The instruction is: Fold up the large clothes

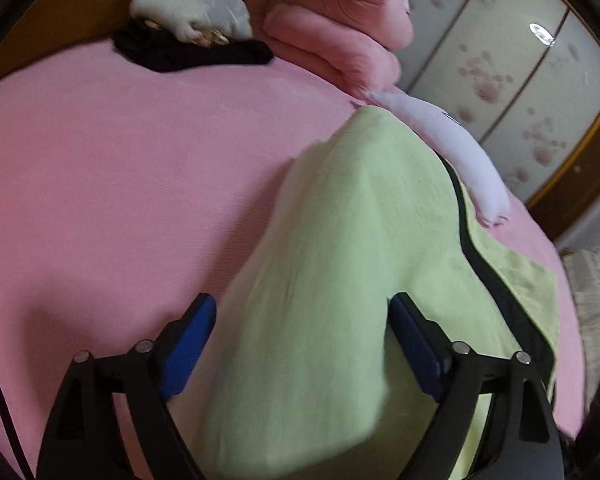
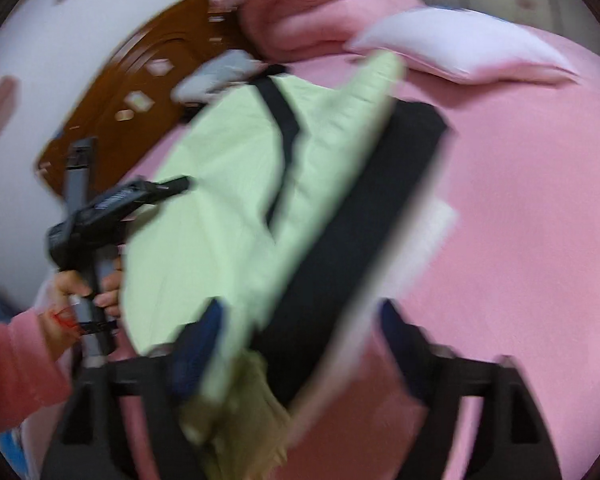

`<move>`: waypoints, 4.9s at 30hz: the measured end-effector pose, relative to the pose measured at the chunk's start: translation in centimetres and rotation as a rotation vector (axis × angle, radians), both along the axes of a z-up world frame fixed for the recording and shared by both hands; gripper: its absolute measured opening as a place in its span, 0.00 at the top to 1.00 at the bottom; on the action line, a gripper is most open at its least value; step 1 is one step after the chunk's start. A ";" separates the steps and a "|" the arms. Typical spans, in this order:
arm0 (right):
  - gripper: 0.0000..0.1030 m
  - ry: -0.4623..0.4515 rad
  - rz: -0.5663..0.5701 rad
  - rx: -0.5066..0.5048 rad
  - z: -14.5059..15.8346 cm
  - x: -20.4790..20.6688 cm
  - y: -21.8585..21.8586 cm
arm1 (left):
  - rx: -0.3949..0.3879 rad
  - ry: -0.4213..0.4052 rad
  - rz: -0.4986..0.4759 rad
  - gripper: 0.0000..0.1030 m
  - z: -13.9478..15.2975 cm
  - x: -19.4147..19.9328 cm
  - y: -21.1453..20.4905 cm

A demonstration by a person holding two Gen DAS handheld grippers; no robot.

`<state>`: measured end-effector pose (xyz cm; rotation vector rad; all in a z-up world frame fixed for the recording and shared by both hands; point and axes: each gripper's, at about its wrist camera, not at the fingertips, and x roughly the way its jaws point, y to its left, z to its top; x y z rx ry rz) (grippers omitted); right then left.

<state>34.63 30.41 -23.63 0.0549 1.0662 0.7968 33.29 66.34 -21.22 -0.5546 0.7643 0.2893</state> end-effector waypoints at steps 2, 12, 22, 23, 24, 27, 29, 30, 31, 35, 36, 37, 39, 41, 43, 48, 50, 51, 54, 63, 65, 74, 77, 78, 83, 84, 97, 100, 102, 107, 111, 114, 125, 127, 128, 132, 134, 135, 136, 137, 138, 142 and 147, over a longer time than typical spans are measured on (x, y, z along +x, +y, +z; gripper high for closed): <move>0.10 0.075 -0.064 0.068 -0.7 -0.5 -2.0 | -0.031 -0.011 0.064 0.12 -0.4 -1.2 -0.3; 0.09 0.164 -0.205 0.019 -1.9 -7.3 -12.9 | 0.119 -0.010 0.410 0.07 0.6 -7.3 -8.3; 0.08 0.229 -0.342 -0.073 -0.5 -19.8 -29.0 | 0.218 0.250 0.393 0.07 1.9 -16.4 -22.2; 0.08 0.246 -0.385 -0.070 -0.2 -21.3 -31.4 | 0.224 0.288 0.366 0.07 1.8 -17.8 -25.0; 0.08 0.257 -0.419 -0.072 0.0 -22.8 -33.7 | 0.225 0.306 0.345 0.07 1.7 -18.9 -27.0; 0.07 0.266 -0.506 -0.116 0.8 -26.5 -39.4 | 0.207 0.357 0.260 0.07 1.8 -23.0 -34.4; 0.07 0.245 -0.563 -0.177 1.6 -29.4 -43.9 | 0.202 0.358 0.184 0.07 2.2 -26.5 -39.8; 0.07 0.240 -0.579 -0.201 1.9 -30.3 -45.3 | 0.210 0.351 0.124 0.07 2.6 -27.7 -42.8; 0.07 0.237 -0.600 -0.236 2.2 -31.5 -47.2 | 0.222 0.343 0.066 0.07 3.0 -28.6 -45.4; 0.07 0.282 -0.681 -0.362 4.0 -36.5 -54.5 | 0.265 0.414 -0.153 0.07 4.4 -33.0 -55.2; 0.07 0.281 -0.708 -0.369 4.5 -37.5 -55.6 | 0.271 0.453 -0.227 0.07 5.0 -34.0 -57.6; 0.07 0.277 -0.756 -0.354 5.7 -39.1 -57.3 | 0.278 0.461 -0.272 0.07 5.8 -34.7 -59.0; 0.07 0.271 -0.800 -0.303 7.6 -40.9 -59.2 | 0.290 0.448 -0.339 0.07 7.8 -36.3 -61.5; 0.07 0.239 -0.805 -0.293 9.9 -42.3 -60.6 | 0.298 0.443 -0.379 0.07 9.9 -37.6 -63.4; 0.07 0.209 -0.779 -0.328 12.1 -43.0 -60.9 | 0.293 0.424 -0.392 0.07 11.9 -38.4 -64.4; 0.07 0.246 -0.721 -0.299 16.7 -43.9 -59.6 | 0.348 0.301 -0.455 0.07 18.8 -38.3 -66.4; 0.07 0.253 -0.700 -0.243 18.8 -44.3 -59.1 | 0.412 0.203 -0.478 0.07 22.0 -38.5 -67.1; 0.07 0.235 -0.698 -0.233 20.0 -44.4 -58.6 | 0.434 0.186 -0.481 0.07 23.0 -38.5 -67.2; 0.07 0.176 -0.682 -0.247 22.7 -44.6 -57.0 | 0.434 0.214 -0.528 0.07 25.3 -38.4 -67.0; 0.07 0.050 -0.637 -0.307 25.7 -45.1 -53.4 | 0.351 0.243 -0.495 0.07 25.6 -41.6 -65.1; 0.07 0.066 -0.648 -0.328 25.2 -45.8 -52.7 | 0.369 0.281 -0.495 0.07 24.6 -41.7 -64.7; 0.07 0.012 -0.613 -0.376 26.0 -46.6 -50.8 | 0.383 0.269 -0.460 0.07 24.7 -43.4 -63.8; 0.07 0.043 -0.612 -0.394 25.4 -46.6 -51.0 | 0.386 0.269 -0.454 0.07 24.9 -43.6 -63.7; 0.07 0.053 -0.614 -0.399 25.3 -46.6 -51.0 | 0.385 0.269 -0.457 0.07 24.9 -43.6 -63.7; 0.07 0.034 -0.638 -0.433 26.0 -47.0 -51.1 | 0.389 0.262 -0.474 0.02 25.3 -43.4 -64.3; 0.07 0.028 -0.645 -0.440 26.2 -47.0 -51.3 | 0.385 0.257 -0.479 0.01 25.4 -43.3 -64.4; 0.00 -0.031 -0.730 -0.414 28.4 -46.2 -52.9 | 0.396 0.233 -0.515 0.01 26.3 -41.7 -65.7; 0.00 -0.034 -0.715 -0.417 28.3 -45.8 -52.5 | 0.387 0.232 -0.538 0.01 26.2 -41.5 -65.8; 0.00 -0.032 -0.711 -0.416 28.3 -45.6 -52.3 | 0.394 0.232 -0.538 0.01 26.2 -41.5 -65.8; 0.00 -0.033 -0.694 -0.419 28.2 -45.3 -52.0 | 0.381 0.218 -0.531 0.01 26.5 -41.3 -65.8; 0.00 -0.031 -0.693 -0.421 28.2 -45.2 -51.9 | 0.376 0.223 -0.534 0.01 26.4 -41.2 -65.8; 0.00 -0.028 -0.686 -0.425 28.2 -45.0 -51.9 | 0.371 0.226 -0.541 0.01 26.4 -41.0 -65.7; 0.00 -0.016 -0.680 -0.436 27.8 -44.7 -52.3 | 0.369 0.232 -0.562 0.01 26.0 -40.9 -66.4; 0.00 -0.015 -0.680 -0.434 27.8 -44.6 -52.6 | 0.371 0.232 -0.563 0.01 26.0 -40.9 -66.5; 0.00 -0.012 -0.682 -0.433 27.7 -44.6 -52.6 | 0.370 0.231 -0.564 0.01 26.0 -40.9 -66.6; 0.00 -0.005 -0.686 -0.429 27.6 -44.5 -53.1 | 0.372 0.232 -0.566 0.01 26.0 -40.8 -66.9; 0.00 -0.002 -0.686 -0.428 27.5 -44.4 -53.4 | 0.371 0.234 -0.566 0.01 25.9 -40.8 -67.0; 0.00 -0.002 -0.685 -0.428 27.5 -44.3 -53.4 | 0.372 0.235 -0.566 0.01 25.9 -40.8 -67.0; 0.00 -0.003 -0.685 -0.428 27.6 -44.3 -53.5 | 0.374 0.238 -0.565 0.01 25.9 -40.8 -67.0; 0.00 -0.004 -0.684 -0.428 27.5 -44.3 -53.5 | 0.375 0.240 -0.565 0.01 25.8 -40.7 -67.1; 0.00 -0.003 -0.683 -0.427 27.5 -44.3 -53.5 | 0.374 0.242 -0.565 0.01 25.7 -40.7 -67.1; 0.00 0.000 -0.681 -0.427 27.4 -44.3 -53.6 | 0.372 0.246 -0.563 0.01 25.6 -40.6 -67.3; 0.00 -0.002 -0.683 -0.426 27.4 -44.2 -53.7 | 0.378 0.243 -0.566 0.01 25.5 -40.6 -67.6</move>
